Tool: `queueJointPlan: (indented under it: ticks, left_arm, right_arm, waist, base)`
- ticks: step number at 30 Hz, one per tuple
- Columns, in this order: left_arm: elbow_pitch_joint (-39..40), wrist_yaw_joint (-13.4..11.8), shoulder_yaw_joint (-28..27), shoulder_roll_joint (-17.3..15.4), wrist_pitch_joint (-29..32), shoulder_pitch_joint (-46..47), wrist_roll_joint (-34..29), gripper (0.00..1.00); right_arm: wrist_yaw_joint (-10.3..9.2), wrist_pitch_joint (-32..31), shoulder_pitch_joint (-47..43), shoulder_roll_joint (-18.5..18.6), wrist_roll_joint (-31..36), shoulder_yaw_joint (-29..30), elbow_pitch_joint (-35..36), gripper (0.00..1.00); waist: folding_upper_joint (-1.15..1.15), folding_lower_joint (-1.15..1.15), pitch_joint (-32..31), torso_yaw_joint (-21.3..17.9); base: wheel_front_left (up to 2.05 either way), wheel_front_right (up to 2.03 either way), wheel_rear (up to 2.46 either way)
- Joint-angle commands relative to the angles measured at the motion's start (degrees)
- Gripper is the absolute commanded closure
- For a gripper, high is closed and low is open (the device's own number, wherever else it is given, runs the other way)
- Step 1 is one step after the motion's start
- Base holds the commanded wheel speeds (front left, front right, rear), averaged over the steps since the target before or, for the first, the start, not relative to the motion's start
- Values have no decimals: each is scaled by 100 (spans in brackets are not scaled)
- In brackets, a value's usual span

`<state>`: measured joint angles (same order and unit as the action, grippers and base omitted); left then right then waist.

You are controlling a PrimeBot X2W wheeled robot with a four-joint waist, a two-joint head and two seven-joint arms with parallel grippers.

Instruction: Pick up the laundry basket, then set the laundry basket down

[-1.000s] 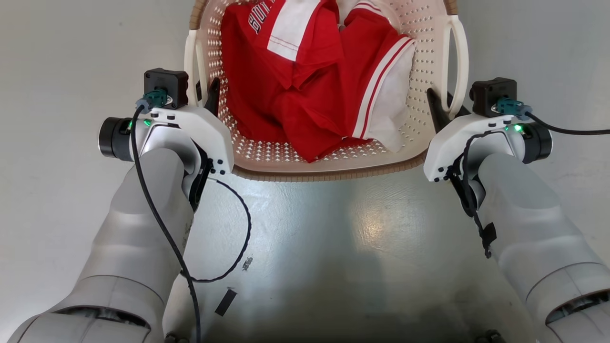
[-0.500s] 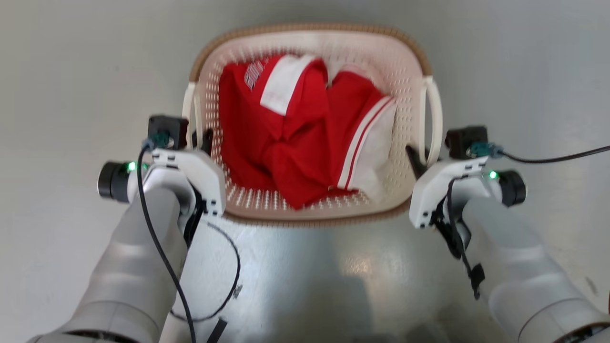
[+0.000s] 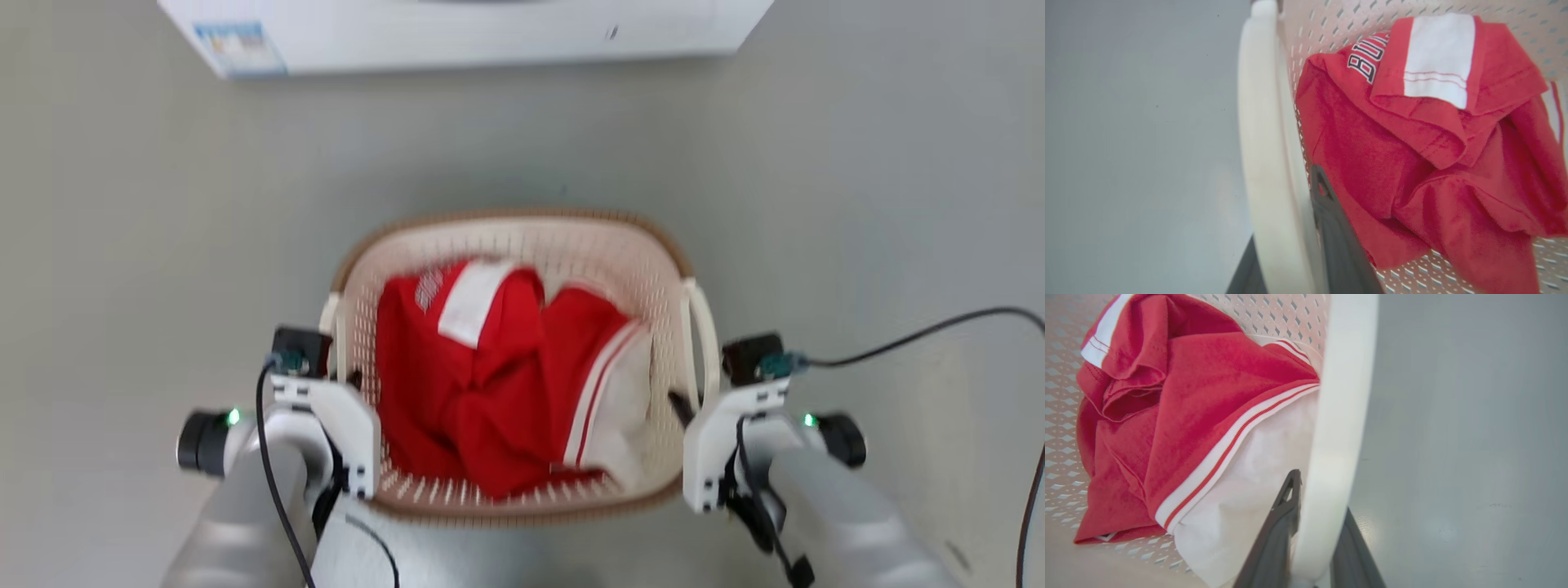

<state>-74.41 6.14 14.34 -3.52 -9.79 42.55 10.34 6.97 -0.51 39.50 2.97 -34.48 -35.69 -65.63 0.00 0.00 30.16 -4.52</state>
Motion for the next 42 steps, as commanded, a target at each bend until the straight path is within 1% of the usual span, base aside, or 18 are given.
queueJointPlan:
  ticks: [1,11,20,24,30,42]
  left_arm:
    - [54,63,-64,-203,26,-169,29,100]
    - [47,89,29,-148,481,-894,165,100]
    - [46,98,161,-47,830,-1370,254,100]
    - [46,63,206,-7,945,-1627,304,100]
    - [46,27,260,32,991,-1834,380,100]
    - [45,-4,420,60,1002,-1892,530,100]
  right_arm:
    - [52,-47,-290,-9,-34,-206,77,100]
    - [52,-458,-822,-9,-324,-738,139,100]
    - [52,-737,-1145,-9,-430,-1004,103,100]
    - [52,-847,-1304,-9,-447,-1111,108,100]
    - [52,-924,-1450,-9,-475,-1156,95,100]
    - [52,-958,-1478,-9,-478,-1162,89,100]
  waist:
    - [0,0,-579,-205]
    - [0,0,-1690,-434]
    - [0,0,-2419,-464]
    - [0,0,-2715,-500]
    - [0,0,-2936,-492]
    - [0,0,-3051,-464]
  base:
    - [0,0,0]
    - [0,0,0]
    - [0,0,0]
    - [0,0,0]
    - [0,0,0]
    - [0,0,0]
